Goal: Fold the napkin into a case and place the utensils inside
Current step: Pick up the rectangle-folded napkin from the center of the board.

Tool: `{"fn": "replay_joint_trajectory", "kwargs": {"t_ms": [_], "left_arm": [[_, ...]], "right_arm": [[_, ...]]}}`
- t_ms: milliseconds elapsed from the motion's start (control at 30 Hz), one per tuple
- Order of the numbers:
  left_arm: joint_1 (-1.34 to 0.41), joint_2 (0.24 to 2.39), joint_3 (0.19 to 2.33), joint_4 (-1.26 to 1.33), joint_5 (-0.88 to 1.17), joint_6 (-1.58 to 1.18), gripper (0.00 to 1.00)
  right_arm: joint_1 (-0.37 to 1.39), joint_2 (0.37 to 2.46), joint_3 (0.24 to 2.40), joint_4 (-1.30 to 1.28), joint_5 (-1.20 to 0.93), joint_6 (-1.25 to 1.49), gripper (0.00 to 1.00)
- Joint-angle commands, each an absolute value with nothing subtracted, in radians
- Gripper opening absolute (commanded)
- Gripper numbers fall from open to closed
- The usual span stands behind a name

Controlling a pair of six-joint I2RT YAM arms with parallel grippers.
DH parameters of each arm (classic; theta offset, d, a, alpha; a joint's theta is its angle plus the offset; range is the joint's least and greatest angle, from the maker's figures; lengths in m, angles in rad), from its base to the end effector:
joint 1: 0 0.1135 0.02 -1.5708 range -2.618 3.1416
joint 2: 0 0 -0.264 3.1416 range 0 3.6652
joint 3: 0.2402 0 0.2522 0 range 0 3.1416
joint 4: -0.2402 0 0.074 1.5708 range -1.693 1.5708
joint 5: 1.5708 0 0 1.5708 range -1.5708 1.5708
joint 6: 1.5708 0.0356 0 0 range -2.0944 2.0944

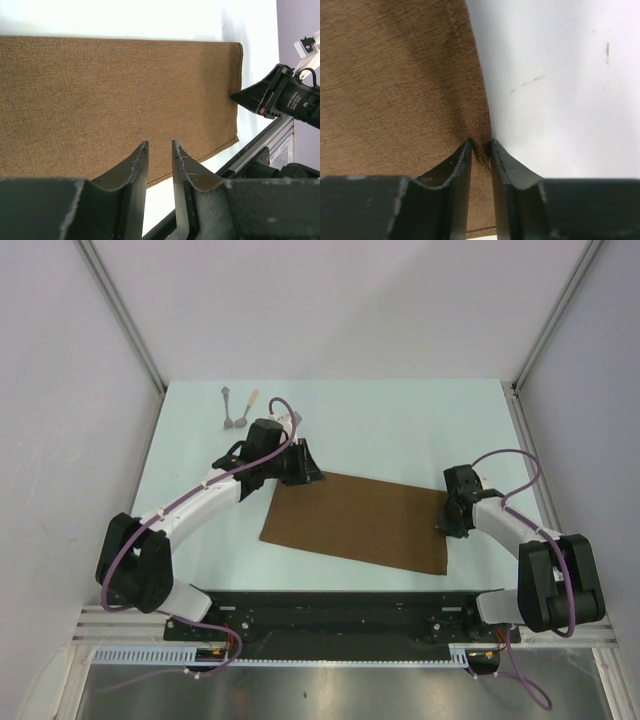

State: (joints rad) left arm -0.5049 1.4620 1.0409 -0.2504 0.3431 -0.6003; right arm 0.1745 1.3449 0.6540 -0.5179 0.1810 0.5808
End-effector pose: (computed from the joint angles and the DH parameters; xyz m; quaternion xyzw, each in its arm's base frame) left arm 0.2774 -0.1670 0.2637 0.0318 0.8899 -0.3557 0.2838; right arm 0.2242 0.0330 0.1590 0.2136 0.9562 -0.0165 0.1994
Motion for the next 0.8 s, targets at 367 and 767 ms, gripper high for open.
{"fn": "replay_joint_trajectory", "kwargs": {"t_ms": [367, 767], "left_arm": [[-0.506, 1.428, 1.037, -0.261, 0.337, -0.569, 0.30], [-0.479, 1.401, 1.034, -0.310, 0.250, -0.531, 0.45]], "right_arm": [[0.013, 1.111, 0.629, -0.551, 0.219, 0.568, 0.00], [0.083, 1.175, 0.811, -0.643, 0.264, 0.494, 0.00]]}}
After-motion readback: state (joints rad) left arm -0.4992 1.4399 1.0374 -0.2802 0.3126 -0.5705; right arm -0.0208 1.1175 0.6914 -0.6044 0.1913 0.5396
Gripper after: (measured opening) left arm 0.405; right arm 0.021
